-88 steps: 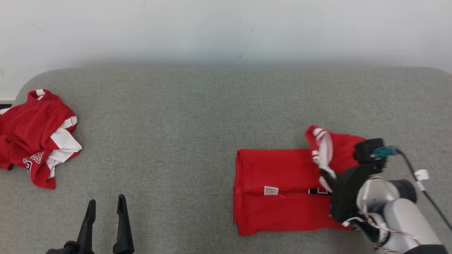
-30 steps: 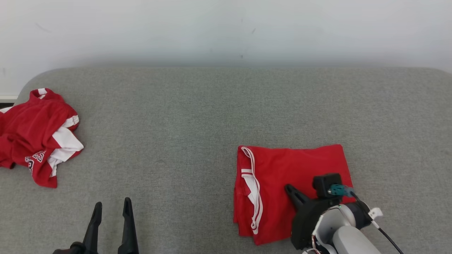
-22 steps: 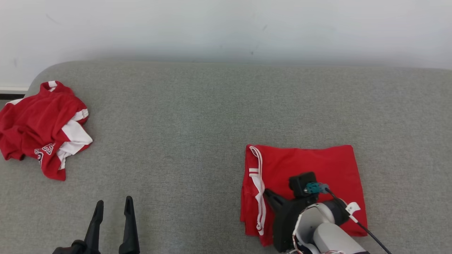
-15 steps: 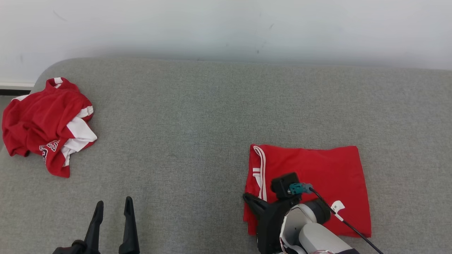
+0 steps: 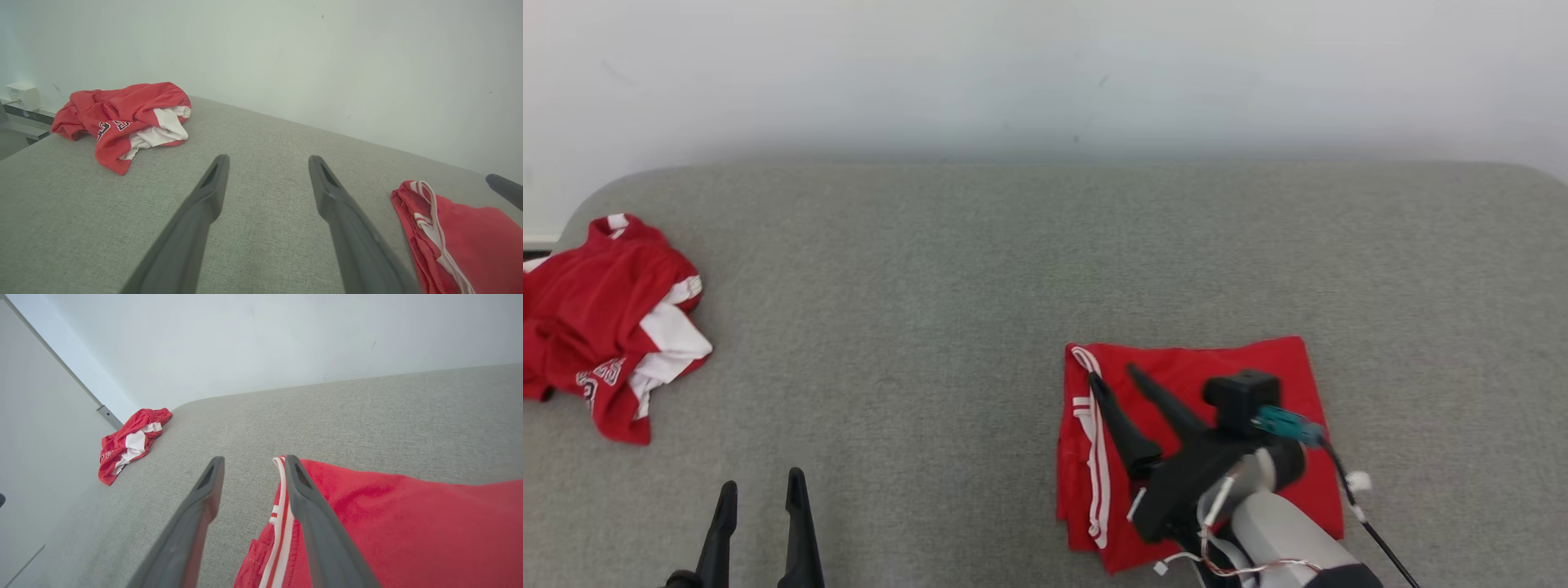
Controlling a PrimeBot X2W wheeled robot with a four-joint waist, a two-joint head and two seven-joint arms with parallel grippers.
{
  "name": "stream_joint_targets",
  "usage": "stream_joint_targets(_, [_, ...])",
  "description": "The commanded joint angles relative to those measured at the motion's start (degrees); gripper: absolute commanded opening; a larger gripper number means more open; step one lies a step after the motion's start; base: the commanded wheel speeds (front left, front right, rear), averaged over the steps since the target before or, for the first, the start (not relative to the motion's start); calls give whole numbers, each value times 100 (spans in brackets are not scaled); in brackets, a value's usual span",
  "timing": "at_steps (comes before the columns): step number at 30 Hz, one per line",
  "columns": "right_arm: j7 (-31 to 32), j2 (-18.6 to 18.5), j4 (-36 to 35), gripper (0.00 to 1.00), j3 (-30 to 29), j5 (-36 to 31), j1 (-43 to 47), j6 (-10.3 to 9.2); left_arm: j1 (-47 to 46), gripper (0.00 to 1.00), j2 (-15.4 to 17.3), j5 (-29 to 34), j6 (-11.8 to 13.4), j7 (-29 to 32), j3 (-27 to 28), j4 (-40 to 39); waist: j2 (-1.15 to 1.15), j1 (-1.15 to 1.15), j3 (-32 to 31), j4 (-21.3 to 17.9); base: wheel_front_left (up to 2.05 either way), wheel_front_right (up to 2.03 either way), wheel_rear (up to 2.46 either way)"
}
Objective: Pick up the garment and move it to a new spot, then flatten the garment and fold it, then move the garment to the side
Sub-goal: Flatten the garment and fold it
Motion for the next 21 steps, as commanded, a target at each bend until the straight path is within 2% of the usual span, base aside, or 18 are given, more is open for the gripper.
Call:
stream_joint_targets(1, [-256, -46, -89, 100, -263, -146, 232, -12, 97, 100, 1, 18, 7, -13, 44, -25, 0, 0, -153, -195, 0, 0, 0])
stream_joint_targets(5, [-614, -350, -332, 100, -801, -516, 649, -12, 173, 100, 0, 20, 20, -13, 91, 5, 0, 0, -302, -348, 0, 0, 0])
stream_joint_targets(11, [-737, -672, -848, 100, -1604, -973, 1187, -12, 238, 100, 0, 68, 17, -13, 201, 49, 0, 0, -476, -572, 0, 0, 0])
stream_joint_targets(17, [-602, -902, -1309, 100, -2012, -1330, 1547, -12, 177, 100, 1, 131, -42, -13, 259, 106, 0, 0, -531, -678, 0, 0, 0])
stream_joint_targets(21, [-612, -1037, -1643, 100, -2171, -1311, 1824, -12, 169, 100, 1, 155, -96, -13, 294, 179, 0, 0, -562, -727, 0, 0, 0])
